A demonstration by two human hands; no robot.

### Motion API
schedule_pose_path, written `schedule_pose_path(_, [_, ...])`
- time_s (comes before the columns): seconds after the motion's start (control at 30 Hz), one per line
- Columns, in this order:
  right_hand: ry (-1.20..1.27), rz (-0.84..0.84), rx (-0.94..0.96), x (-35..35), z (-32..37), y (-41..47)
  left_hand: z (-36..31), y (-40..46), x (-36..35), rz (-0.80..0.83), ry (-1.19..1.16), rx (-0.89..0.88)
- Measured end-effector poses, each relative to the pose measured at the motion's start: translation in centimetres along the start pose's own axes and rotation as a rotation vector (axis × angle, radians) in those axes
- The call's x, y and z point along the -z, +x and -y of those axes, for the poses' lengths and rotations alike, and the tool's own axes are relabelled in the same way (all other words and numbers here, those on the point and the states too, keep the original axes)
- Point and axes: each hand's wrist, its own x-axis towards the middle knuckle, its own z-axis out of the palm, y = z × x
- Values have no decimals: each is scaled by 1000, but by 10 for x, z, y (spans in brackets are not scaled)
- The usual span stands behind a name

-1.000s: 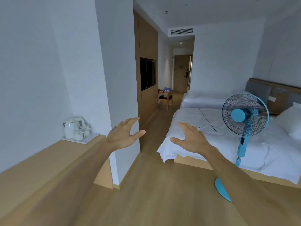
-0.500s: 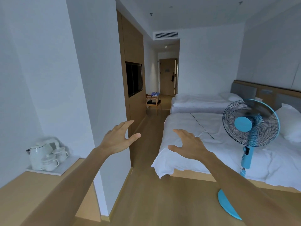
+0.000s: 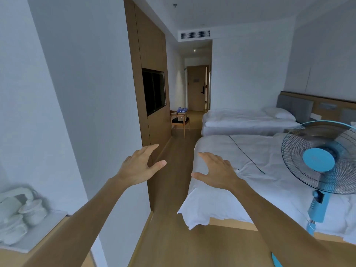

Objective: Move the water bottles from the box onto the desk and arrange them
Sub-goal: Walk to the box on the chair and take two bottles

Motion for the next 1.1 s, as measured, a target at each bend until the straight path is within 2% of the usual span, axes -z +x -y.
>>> schedule_pose_path(0.23, [8,16,6,-24,-47,125,21,119,-34,-4,-28,50])
schedule_pose_path(0.53, [54,45,25,-62,-68,261,72,246,-67,8,-64,72])
schedule_pose_path(1.1, [64,30,-81,-158,-75,548,218,530,-124,40,-155,-72])
